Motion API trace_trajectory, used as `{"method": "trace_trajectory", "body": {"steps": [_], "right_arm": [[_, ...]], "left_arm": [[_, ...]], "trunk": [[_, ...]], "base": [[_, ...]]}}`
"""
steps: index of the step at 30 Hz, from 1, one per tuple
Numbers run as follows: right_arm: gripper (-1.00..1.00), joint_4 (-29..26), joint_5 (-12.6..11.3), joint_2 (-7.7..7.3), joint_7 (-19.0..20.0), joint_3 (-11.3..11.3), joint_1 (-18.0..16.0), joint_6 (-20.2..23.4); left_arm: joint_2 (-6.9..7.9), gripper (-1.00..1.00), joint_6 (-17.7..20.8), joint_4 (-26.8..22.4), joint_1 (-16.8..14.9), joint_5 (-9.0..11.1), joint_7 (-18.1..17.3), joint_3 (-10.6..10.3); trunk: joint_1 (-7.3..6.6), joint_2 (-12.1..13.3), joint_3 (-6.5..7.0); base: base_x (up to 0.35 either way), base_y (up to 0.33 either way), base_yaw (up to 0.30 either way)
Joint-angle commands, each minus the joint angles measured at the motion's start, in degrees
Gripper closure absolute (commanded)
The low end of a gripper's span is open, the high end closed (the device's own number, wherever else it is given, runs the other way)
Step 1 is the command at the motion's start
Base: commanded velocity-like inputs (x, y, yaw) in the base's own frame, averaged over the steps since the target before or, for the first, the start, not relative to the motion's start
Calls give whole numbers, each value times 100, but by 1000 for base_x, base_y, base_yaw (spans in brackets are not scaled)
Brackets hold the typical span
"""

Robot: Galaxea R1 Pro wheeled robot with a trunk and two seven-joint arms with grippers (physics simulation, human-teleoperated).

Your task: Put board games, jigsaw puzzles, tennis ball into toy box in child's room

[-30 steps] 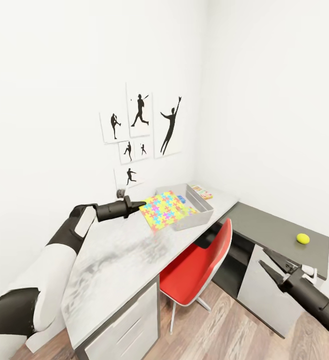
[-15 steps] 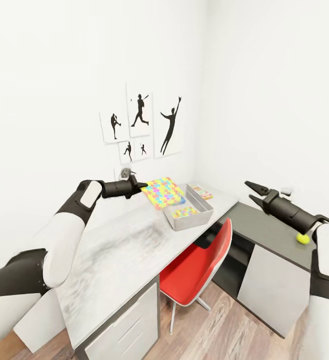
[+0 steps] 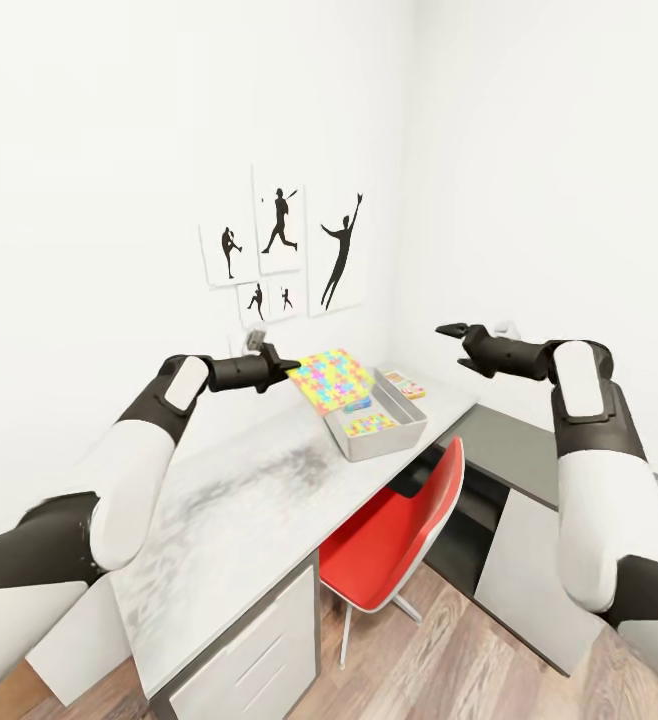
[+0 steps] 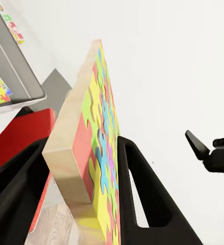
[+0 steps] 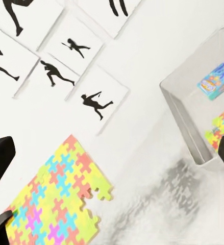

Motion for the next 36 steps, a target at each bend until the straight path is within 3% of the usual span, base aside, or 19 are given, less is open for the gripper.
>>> {"method": "trace_trajectory", "body": {"steps": [1,6,19,29,36], "right_arm": [[-100,185,-16,-5,-121,1,-92,26],[-100,573,-14,-28,-307,26,-228,26],[-100,618,-9,-23,-331,28,-241,26],[-100,563,-16,5,-331,27,-224,26],[-100,556,-16,10,-331,33,-224,26]], "left_arm": [[-14,100,42,1,-8,-46,-29,99],[-74,100,48,7,-8,-48,-8,292],[-310,100,-16,19,-8,-55,495,319],[-352,100,-166,20,-8,-73,536,311],[-356,100,-226,27,-8,-69,691,304]], "trunk": [[4,-14,-14],[4,-14,-14],[4,-14,-14],[4,-14,-14],[4,-14,-14]], "base": [[0,0,0],[41,0,0],[296,-23,0],[225,-217,0],[240,-41,0]]}}
